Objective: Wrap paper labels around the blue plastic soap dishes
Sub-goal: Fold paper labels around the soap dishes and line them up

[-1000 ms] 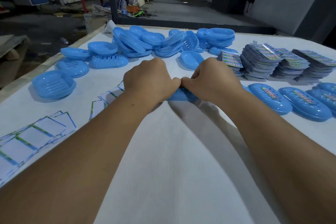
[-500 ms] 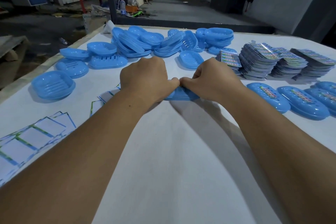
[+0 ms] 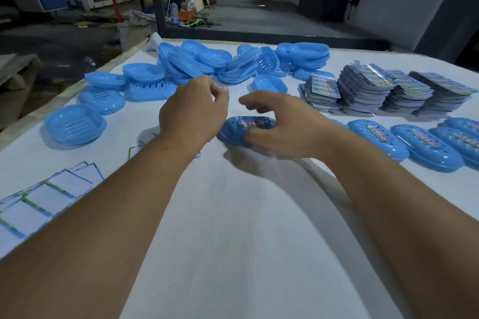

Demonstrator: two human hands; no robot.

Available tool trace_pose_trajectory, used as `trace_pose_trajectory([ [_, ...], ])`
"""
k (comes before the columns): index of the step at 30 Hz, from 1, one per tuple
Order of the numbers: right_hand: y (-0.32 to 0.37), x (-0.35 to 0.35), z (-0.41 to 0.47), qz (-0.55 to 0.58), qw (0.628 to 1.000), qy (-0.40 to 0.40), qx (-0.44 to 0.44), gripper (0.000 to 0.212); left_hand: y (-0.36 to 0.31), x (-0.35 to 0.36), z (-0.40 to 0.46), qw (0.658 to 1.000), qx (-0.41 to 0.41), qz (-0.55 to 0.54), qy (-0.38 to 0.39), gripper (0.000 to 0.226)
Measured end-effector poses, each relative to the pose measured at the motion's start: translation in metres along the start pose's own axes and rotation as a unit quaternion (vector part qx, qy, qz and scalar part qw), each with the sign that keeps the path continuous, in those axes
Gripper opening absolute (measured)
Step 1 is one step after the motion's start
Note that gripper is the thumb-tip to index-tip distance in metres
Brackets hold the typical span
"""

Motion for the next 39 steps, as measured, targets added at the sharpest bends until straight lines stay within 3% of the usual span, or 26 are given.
trace_pose_trajectory([
  [5, 0.007, 0.004, 0.003, -0.074, 0.997, 0.028, -0.015, 0.074, -0.003, 0.003, 0.000, 1.000, 0.006, -0.001, 0.006, 0.023],
  [11, -0.017, -0.007, -0.002, -0.180, 0.981, 0.018, 0.075, 0.071, -0.005, 0.007, -0.003, 1.000, 0.008, 0.006, 0.014, 0.021],
  [19, -0.038, -0.017, -0.016, -0.162, 0.973, 0.009, 0.166, 0.061, -0.004, 0.010, -0.005, 0.999, 0.010, 0.035, 0.026, 0.014],
  [29, -0.047, -0.032, -0.025, -0.150, 0.971, 0.006, 0.187, 0.048, -0.001, 0.014, -0.002, 0.999, 0.010, 0.032, 0.038, 0.019],
  [39, -0.060, -0.048, -0.036, -0.155, 0.964, 0.019, 0.214, 0.050, -0.003, 0.012, -0.004, 0.999, 0.017, 0.028, 0.044, 0.018],
])
Point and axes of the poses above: each hand's wrist, its own z-axis towards the middle knuckle, its own x-axis out of the palm, y = z × x, the point moved 10 cm from there along z, towards the middle knuckle, and after that the axes turned 13 degrees about -x, right-handed, at the moved point
